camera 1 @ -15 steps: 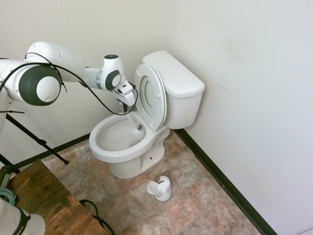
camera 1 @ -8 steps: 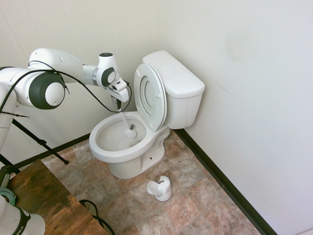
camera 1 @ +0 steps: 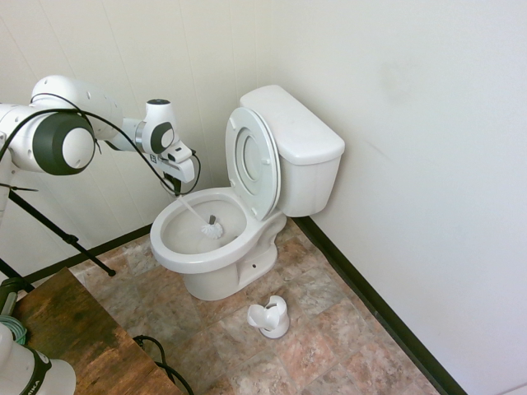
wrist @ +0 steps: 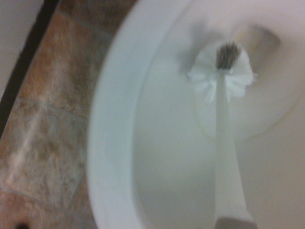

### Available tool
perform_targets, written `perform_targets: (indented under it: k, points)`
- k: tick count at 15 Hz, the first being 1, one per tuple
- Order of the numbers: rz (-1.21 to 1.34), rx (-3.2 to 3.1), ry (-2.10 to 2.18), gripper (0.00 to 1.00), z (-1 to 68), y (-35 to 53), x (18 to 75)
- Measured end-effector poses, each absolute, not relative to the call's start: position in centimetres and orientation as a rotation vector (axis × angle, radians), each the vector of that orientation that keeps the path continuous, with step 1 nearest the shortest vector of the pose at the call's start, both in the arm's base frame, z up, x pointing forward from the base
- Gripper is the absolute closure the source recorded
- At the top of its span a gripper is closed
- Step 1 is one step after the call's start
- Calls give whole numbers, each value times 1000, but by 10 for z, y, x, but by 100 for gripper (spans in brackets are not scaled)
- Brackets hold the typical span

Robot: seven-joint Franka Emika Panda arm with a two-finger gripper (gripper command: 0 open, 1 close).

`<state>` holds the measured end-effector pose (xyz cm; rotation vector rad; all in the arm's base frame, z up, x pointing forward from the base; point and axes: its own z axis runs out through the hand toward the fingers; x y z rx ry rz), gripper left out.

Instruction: Clean the toilet

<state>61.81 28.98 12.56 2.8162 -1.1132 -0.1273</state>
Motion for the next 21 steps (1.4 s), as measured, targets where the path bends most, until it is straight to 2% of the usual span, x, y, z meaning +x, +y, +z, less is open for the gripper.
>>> perform_targets:
  k: [7,12,17,21]
  points:
    - [-221,2795,-1117,100,74,226,547]
    - [-291,2786,-1193,100,65,160,519]
    - [-215,2761,-1313,100,93,95,543]
    - [-161,2783,-1323,100,100,103,570]
